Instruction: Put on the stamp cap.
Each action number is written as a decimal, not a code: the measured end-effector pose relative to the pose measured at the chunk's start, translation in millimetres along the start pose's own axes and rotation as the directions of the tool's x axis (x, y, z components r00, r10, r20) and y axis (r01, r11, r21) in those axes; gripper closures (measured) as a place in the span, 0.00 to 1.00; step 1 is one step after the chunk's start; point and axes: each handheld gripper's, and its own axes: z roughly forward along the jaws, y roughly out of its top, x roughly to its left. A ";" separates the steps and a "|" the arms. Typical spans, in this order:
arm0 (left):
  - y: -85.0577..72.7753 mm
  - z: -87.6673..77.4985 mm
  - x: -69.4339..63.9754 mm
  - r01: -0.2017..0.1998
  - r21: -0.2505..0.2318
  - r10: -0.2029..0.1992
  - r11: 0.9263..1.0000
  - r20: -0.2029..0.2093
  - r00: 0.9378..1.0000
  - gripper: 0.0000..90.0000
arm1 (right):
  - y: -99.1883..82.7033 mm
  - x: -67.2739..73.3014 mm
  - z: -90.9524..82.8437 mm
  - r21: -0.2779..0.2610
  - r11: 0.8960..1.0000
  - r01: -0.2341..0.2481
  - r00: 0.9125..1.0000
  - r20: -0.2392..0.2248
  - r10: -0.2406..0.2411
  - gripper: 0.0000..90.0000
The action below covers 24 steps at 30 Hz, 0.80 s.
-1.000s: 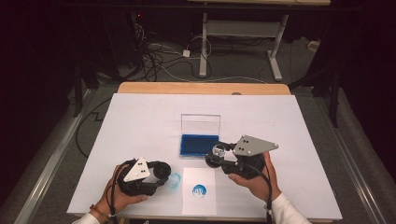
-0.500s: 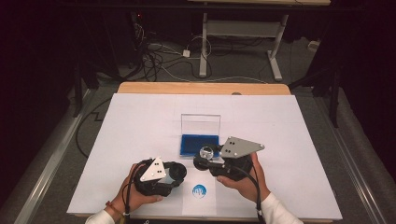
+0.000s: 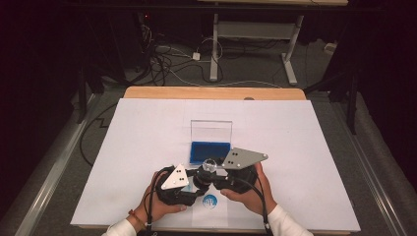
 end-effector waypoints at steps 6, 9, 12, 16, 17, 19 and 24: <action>3.5 1.7 -2.8 -0.003 -0.015 0.003 1.000 0.001 1.000 0.40 | -2.3 -0.7 1.8 0.005 1.000 -0.012 1.000 -0.004 0.012 0.63; 4.4 0.8 -3.7 -0.009 -0.020 0.009 1.000 -0.001 1.000 0.40 | -3.5 -0.3 2.8 0.014 1.000 -0.007 1.000 -0.007 0.008 0.63; 5.0 -0.9 -3.6 -0.014 -0.027 0.013 1.000 -0.007 1.000 0.40 | -4.5 -0.7 3.3 0.015 1.000 -0.009 1.000 -0.009 0.009 0.63; 5.6 -2.6 -4.5 -0.029 -0.029 0.029 0.999 -0.014 0.999 0.40 | -6.1 -1.1 4.0 0.018 1.000 -0.016 1.000 -0.015 0.017 0.63; 5.7 -2.5 -4.8 -0.033 -0.027 0.032 0.999 -0.016 0.999 0.40 | -6.5 -1.4 4.2 0.018 1.000 -0.018 1.000 -0.015 0.018 0.63; 5.7 -2.0 -5.5 -0.037 -0.027 0.036 0.999 -0.014 0.999 0.40 | -7.0 -1.8 4.9 0.016 0.999 -0.028 0.999 -0.025 0.028 0.63; 5.8 -2.4 -6.2 -0.044 -0.029 0.044 0.999 -0.013 0.999 0.40 | -7.6 -0.9 6.0 0.017 1.000 -0.026 0.999 -0.029 0.026 0.63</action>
